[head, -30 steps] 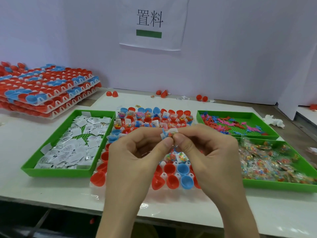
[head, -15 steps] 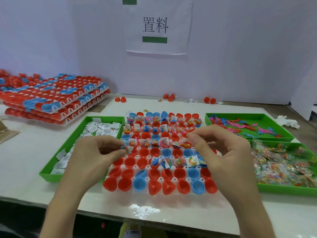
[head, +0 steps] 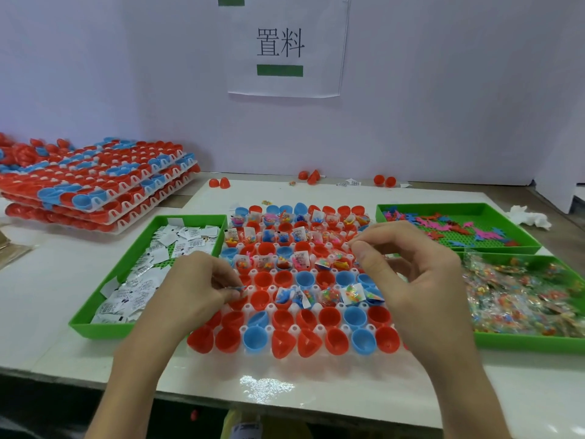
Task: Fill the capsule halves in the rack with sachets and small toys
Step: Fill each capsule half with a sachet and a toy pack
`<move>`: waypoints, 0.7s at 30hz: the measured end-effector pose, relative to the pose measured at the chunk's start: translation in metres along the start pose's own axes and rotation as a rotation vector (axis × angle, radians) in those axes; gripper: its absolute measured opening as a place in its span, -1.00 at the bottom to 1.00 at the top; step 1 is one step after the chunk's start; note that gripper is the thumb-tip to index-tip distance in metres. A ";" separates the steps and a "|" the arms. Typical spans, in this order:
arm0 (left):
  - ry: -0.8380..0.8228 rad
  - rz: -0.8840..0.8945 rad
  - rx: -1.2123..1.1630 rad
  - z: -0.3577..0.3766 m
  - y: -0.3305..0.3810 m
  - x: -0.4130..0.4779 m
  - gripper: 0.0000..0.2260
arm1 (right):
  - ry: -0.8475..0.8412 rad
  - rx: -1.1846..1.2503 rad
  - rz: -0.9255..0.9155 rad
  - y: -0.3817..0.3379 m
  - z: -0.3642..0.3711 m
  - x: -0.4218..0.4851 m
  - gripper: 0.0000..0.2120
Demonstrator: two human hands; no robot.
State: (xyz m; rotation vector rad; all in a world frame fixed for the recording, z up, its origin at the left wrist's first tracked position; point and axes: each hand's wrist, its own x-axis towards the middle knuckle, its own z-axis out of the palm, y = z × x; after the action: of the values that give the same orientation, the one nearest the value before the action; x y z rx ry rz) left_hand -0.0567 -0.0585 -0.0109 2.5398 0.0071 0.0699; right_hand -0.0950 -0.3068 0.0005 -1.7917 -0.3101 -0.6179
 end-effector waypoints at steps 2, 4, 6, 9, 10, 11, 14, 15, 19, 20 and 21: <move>0.011 -0.005 0.034 0.001 0.002 0.001 -0.72 | 0.000 0.005 0.000 0.000 -0.001 0.000 -0.95; -0.001 0.003 0.070 0.002 0.004 0.002 -0.72 | 0.001 0.015 0.003 0.001 -0.002 0.000 -0.97; -0.022 0.000 0.089 0.004 0.006 0.003 -0.70 | 0.004 0.022 0.004 0.001 -0.003 0.000 -0.98; -0.019 -0.006 0.091 0.005 0.006 0.005 -0.70 | 0.005 0.019 0.008 0.001 -0.003 0.000 -0.98; -0.010 -0.013 0.085 0.006 0.006 0.006 -0.70 | 0.006 0.020 0.008 0.001 -0.003 0.000 -0.98; -0.003 -0.023 0.072 0.006 0.005 0.007 -0.71 | 0.008 0.022 0.010 0.001 -0.003 -0.001 -0.98; -0.016 -0.049 0.060 0.006 0.006 0.008 -0.72 | 0.022 0.028 0.016 0.000 -0.004 -0.001 -0.94; -0.023 -0.051 0.067 0.006 0.007 0.008 -0.71 | 0.025 0.029 0.018 -0.001 -0.004 -0.001 -0.94; -0.061 -0.031 0.103 0.003 0.011 0.009 -0.69 | 0.023 0.042 0.021 0.000 -0.006 -0.001 -0.96; -0.075 -0.024 0.118 0.003 0.012 0.009 -0.70 | 0.023 0.040 0.020 0.001 -0.007 -0.001 -0.97; -0.088 -0.017 0.130 0.002 0.013 0.009 -0.70 | 0.023 0.037 0.019 0.002 -0.008 -0.001 -0.98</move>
State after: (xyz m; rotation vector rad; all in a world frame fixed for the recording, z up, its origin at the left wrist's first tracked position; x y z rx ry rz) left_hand -0.0482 -0.0700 -0.0044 2.6697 -0.0015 -0.0509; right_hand -0.0972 -0.3146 0.0003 -1.7491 -0.2864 -0.6156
